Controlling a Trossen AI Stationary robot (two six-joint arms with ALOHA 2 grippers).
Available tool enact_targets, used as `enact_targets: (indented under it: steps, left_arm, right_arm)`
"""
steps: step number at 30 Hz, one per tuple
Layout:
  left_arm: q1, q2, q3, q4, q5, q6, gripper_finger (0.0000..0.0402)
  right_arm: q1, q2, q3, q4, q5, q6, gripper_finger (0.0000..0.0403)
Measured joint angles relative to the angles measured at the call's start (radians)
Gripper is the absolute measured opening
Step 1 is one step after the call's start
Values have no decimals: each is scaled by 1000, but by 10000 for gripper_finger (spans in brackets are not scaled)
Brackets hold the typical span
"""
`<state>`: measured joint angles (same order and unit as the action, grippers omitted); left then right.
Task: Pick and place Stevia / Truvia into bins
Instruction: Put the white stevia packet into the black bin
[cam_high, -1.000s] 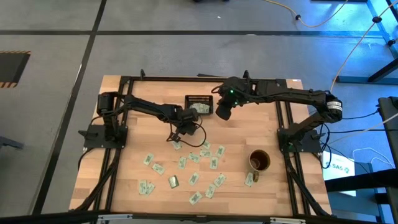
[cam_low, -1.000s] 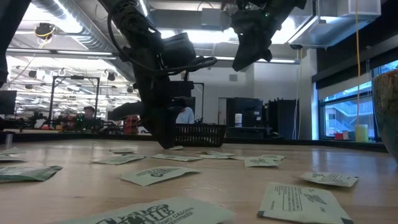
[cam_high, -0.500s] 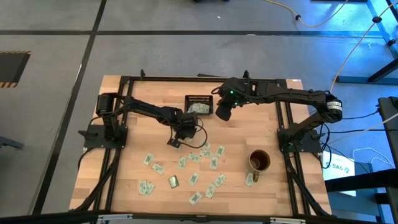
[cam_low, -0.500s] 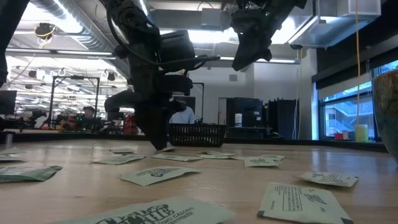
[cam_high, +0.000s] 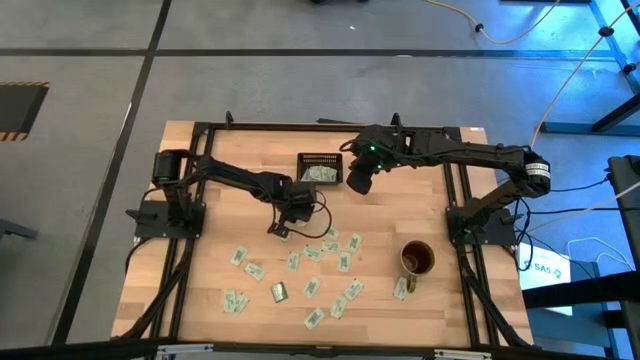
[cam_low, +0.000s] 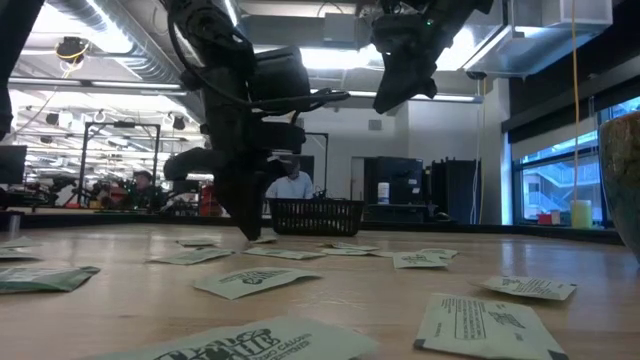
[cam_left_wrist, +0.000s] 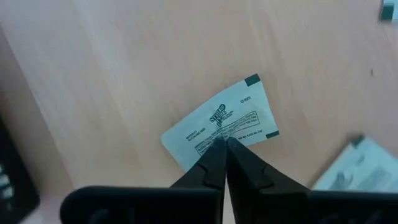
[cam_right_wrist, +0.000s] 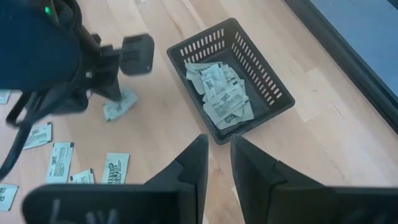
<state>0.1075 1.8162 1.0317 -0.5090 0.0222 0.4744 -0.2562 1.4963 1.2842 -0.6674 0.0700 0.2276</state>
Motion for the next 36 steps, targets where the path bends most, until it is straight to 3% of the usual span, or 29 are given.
enact_targets:
  steps: [6,13,20,36]
  left_arm:
    - [42,-128,-1,-32,0,-33,3]
    - [159,-248,1,80,-19,-293,3]
    - [261,-218,2,173,-83,-467,3]
    - [291,-99,4,252,-58,-491,3]
  right_arm:
    - [0,0,0,0,0,0,73]
    - [0,0,0,6,0,3,73]
    - [0,0,0,16,0,6,73]
    - [0,0,0,22,-1,26,73]
